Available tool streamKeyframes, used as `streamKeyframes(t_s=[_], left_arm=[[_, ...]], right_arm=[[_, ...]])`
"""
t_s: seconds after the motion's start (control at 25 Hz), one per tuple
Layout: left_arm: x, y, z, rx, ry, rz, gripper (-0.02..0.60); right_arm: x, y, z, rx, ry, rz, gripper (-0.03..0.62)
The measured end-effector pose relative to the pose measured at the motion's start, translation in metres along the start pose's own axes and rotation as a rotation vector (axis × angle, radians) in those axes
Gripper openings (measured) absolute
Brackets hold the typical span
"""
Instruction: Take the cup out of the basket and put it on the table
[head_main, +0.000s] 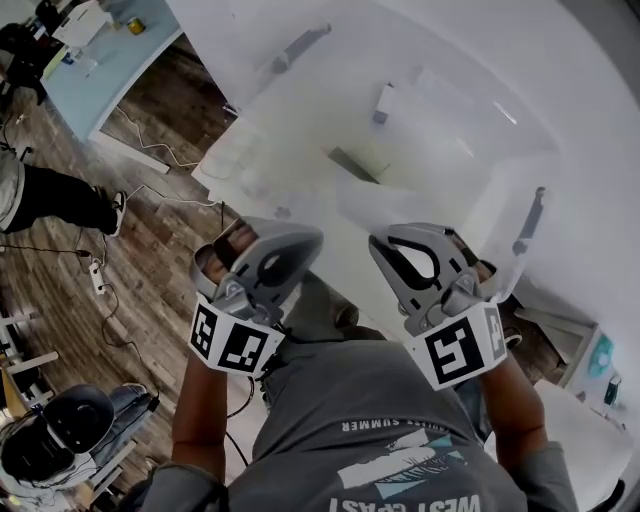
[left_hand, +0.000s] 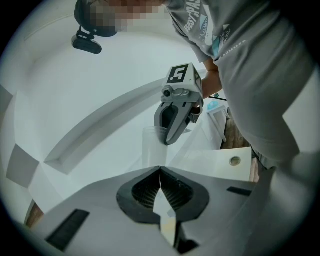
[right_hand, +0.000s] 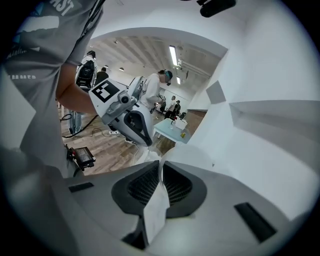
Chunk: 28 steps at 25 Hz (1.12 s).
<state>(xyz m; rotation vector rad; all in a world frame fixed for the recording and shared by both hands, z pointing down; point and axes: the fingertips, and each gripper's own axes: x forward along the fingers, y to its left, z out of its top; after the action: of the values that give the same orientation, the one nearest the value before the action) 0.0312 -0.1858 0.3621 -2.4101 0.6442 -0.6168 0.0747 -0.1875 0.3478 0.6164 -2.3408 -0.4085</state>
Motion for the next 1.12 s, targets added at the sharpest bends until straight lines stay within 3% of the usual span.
streamKeyframes(t_s=[0.32,1.12], left_arm=[[-0.006,-0.016,0.004,-0.016,0.007,-0.007,0.009],[-0.018,-0.061,-0.005,-0.085,0.042,-0.043,0.009]], right_arm=[[-0.009,0.045,-0.015,0.031,0.010,0.061,0.034],[0.025,0.116,-0.132,0.134,0.249,0.146,0.034]])
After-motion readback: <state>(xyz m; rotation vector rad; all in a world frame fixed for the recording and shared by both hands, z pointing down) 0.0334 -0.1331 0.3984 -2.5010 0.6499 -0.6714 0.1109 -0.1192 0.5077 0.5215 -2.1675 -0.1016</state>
